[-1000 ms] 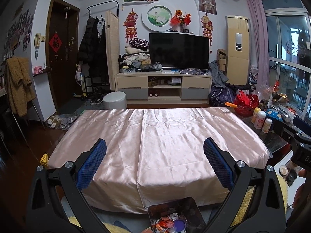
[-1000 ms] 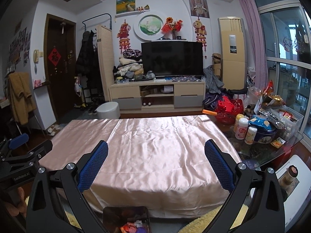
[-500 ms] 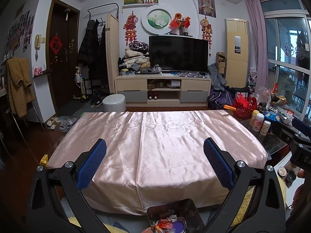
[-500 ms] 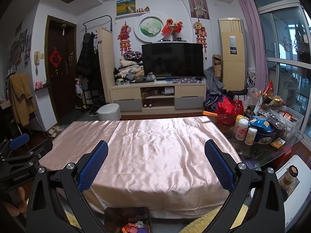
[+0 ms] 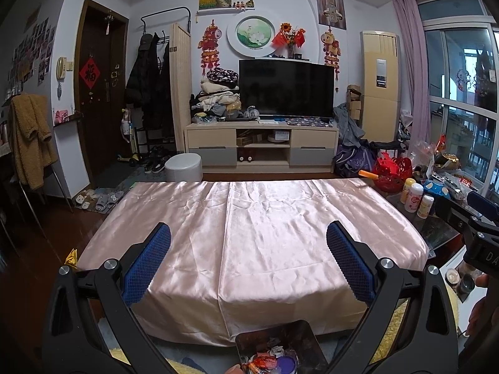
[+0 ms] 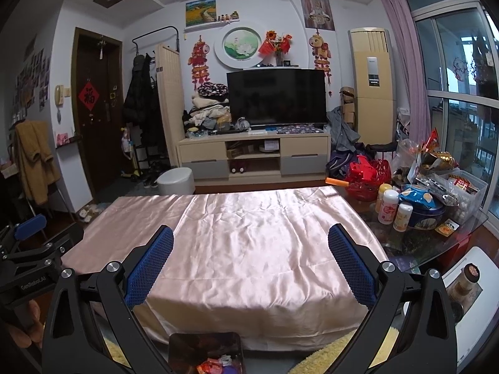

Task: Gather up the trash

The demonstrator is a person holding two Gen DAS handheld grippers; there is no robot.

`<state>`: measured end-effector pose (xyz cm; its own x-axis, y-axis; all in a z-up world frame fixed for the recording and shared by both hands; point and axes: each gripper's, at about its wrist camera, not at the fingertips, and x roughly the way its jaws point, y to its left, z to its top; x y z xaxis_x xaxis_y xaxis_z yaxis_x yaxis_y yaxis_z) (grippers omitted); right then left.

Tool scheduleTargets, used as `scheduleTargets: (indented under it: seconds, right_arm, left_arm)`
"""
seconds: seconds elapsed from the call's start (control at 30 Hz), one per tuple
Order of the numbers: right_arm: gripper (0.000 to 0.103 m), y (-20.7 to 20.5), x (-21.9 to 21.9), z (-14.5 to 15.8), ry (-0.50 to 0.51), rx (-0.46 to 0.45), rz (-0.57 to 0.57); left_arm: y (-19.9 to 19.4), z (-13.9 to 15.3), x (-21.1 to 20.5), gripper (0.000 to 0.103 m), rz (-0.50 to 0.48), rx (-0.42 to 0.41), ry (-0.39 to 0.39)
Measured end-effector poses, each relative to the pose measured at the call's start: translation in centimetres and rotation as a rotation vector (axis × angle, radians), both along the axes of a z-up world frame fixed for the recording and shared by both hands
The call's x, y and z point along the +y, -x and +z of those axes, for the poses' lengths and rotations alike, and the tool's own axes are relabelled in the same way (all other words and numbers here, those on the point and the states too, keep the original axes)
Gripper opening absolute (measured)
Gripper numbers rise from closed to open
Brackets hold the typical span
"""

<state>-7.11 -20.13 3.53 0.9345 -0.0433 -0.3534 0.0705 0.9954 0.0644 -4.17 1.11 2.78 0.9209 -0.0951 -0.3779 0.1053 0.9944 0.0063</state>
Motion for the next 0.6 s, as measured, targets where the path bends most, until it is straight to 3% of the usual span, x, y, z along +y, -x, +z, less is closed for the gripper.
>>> scheduleTargets:
  seconds: [0.6]
  right_arm:
    - [0.1,0.22,0.56,-0.02,-0.01,0.003,0.003]
  left_arm:
    - [0.07,0.26,-0.01,0.095,-0.005,-0.001,-0.003]
